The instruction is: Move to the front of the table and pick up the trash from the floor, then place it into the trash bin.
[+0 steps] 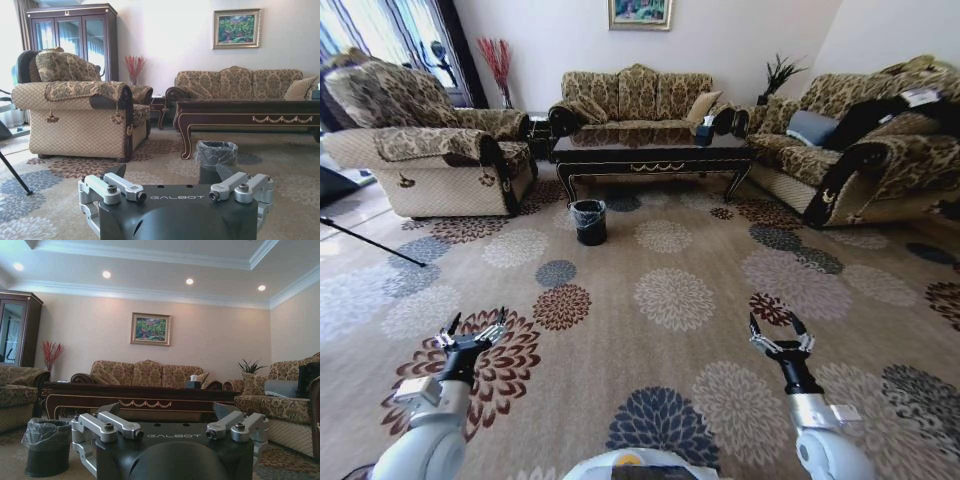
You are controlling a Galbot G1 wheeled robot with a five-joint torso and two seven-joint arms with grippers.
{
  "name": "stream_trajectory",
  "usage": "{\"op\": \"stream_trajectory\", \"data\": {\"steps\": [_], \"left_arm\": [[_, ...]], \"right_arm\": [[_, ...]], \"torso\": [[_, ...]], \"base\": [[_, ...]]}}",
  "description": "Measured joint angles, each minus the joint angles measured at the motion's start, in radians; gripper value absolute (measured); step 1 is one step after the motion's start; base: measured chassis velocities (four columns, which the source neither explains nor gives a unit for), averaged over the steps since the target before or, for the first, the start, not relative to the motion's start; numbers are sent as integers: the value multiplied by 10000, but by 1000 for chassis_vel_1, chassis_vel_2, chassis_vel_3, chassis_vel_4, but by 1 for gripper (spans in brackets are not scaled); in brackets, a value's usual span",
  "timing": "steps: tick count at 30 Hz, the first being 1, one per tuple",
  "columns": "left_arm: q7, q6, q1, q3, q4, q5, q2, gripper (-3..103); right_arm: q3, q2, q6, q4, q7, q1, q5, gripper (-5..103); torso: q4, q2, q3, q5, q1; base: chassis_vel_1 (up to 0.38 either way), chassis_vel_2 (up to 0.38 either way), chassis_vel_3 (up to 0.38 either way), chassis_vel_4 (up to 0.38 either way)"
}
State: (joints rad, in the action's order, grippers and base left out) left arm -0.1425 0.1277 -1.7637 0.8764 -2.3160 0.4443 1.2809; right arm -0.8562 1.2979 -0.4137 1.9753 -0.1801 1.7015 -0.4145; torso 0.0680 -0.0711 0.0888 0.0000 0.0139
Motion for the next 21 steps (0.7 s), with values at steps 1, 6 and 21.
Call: {"op": "stream_trajectory", "data": {"steps": [1, 6, 21], "left_arm": [[-1, 0, -3, 0, -6, -4, 3, 100], [-1, 0, -32, 5, -16, -19, 18, 100], [-1, -67, -140, 35, -43, -76, 54, 100]], "right_arm": [[-1, 0, 1, -1, 7, -15, 0, 100], [3, -8, -48, -49, 24, -42, -30, 100], [52, -47, -388, -163, -49, -104, -58, 100]], "torso": [[0, -1, 0, 1, -1], [1, -1, 0, 2, -1], [1, 0, 1, -3, 1]], "base": [[-78, 31, 112, -57], [-144, 92, 139, -101], [-156, 71, 154, -59]]}}
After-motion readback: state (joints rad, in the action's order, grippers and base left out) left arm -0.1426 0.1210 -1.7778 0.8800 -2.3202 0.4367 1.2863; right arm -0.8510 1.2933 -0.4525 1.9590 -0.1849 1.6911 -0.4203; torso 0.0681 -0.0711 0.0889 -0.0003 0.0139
